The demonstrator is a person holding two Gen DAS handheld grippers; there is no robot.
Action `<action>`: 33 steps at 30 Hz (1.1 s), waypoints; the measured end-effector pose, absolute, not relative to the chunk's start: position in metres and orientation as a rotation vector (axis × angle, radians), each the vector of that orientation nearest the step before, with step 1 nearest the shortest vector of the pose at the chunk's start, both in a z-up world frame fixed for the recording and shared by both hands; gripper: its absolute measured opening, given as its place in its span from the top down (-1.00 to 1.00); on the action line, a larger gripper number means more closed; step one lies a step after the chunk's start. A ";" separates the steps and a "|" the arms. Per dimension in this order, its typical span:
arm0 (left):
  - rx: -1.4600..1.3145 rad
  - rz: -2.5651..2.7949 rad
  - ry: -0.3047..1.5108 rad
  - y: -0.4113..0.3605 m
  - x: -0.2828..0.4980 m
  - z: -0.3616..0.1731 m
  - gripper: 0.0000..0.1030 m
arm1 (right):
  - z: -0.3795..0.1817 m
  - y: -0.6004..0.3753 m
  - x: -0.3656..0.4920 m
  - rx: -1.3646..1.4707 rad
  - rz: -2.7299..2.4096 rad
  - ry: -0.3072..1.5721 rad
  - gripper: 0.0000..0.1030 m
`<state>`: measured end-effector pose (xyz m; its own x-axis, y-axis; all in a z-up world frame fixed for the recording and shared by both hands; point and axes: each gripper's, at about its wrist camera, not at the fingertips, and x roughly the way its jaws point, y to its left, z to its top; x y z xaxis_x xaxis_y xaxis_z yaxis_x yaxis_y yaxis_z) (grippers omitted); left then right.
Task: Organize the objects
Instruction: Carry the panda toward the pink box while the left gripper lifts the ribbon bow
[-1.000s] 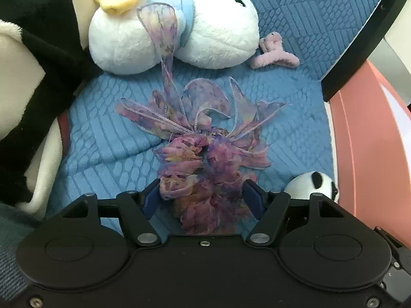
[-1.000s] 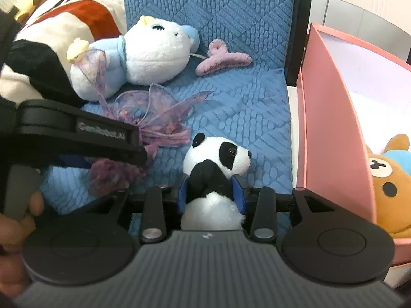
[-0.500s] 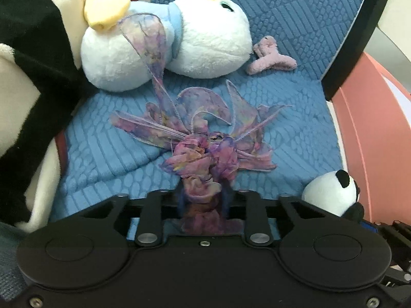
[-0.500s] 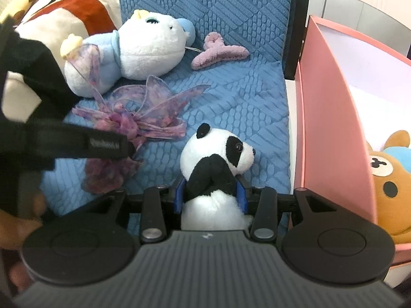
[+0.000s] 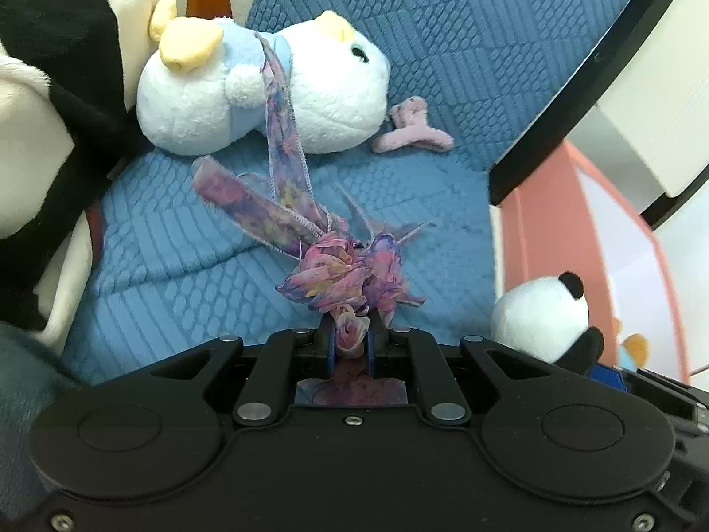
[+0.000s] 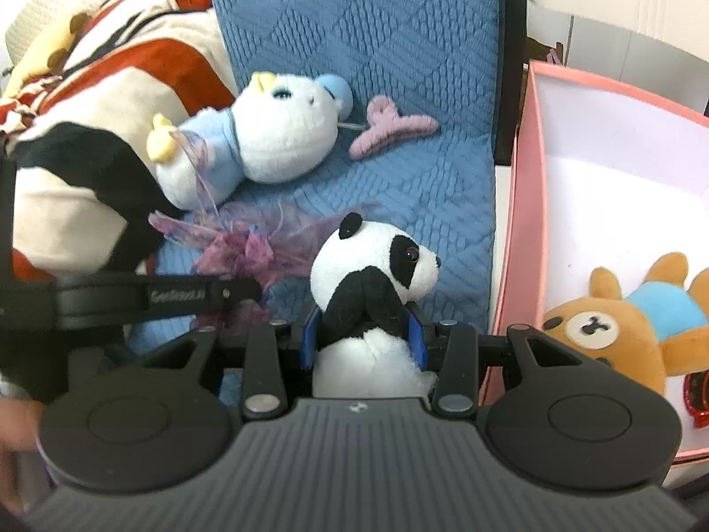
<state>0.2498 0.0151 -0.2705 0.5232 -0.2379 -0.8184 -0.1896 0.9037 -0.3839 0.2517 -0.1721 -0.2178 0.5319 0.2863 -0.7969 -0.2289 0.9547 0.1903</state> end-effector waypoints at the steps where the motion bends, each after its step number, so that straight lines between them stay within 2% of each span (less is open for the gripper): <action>1: -0.471 -0.031 1.035 0.015 0.248 -0.266 0.78 | -0.213 -0.175 0.252 0.075 0.313 0.960 0.17; 13: -0.473 -0.075 0.956 -0.025 0.234 -0.197 0.78 | -0.147 -0.221 0.254 0.115 0.370 0.865 0.16; 25: -0.435 -0.199 0.827 -0.084 0.255 -0.109 0.78 | -0.089 -0.282 0.262 0.163 0.350 0.740 0.16; 33: -0.414 -0.255 0.766 -0.128 0.271 -0.072 0.78 | -0.070 -0.318 0.264 0.172 0.302 0.673 0.16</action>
<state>0.2711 -0.1282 -0.0721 0.6958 -0.3693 -0.6160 0.0731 0.8896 -0.4508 0.2635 -0.3184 -0.0696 0.7406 0.3291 -0.5859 -0.2190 0.9425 0.2525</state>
